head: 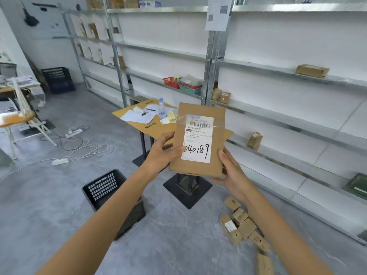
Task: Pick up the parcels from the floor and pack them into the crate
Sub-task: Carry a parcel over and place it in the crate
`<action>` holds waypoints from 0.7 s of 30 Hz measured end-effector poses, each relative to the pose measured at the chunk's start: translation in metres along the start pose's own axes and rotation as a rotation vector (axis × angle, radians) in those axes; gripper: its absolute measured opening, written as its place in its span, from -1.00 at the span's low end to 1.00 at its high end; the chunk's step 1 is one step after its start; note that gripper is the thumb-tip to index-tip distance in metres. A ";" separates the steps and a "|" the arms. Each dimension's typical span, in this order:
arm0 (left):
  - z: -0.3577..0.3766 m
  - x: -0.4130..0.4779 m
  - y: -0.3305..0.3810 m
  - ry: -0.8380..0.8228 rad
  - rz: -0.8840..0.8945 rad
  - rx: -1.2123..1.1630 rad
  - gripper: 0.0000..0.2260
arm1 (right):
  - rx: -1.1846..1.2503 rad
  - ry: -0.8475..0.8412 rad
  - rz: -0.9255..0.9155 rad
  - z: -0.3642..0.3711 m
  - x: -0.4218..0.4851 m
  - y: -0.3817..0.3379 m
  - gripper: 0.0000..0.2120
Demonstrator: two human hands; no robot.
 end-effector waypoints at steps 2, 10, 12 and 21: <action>-0.018 -0.002 -0.006 0.026 0.002 -0.001 -0.54 | 0.010 -0.027 0.023 0.016 0.011 0.006 -0.46; -0.073 0.029 -0.040 0.134 -0.051 -0.014 -0.52 | 0.012 -0.097 0.085 0.067 0.079 0.026 -0.40; -0.086 0.045 -0.053 0.158 -0.082 0.001 -0.50 | 0.011 -0.118 0.095 0.077 0.102 0.030 -0.45; -0.137 0.122 -0.086 0.181 -0.180 0.063 -0.52 | 0.023 -0.169 0.148 0.117 0.199 0.042 -0.44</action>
Point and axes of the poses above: each hand's wrist, its own x-axis towards the middle knuckle, its own z-axis out of the palm, y = z × x, the point moved 1 cm from there along x, towards the middle knuckle, and after that the axes turned 12 degrees about x, right-handed, at the moved point
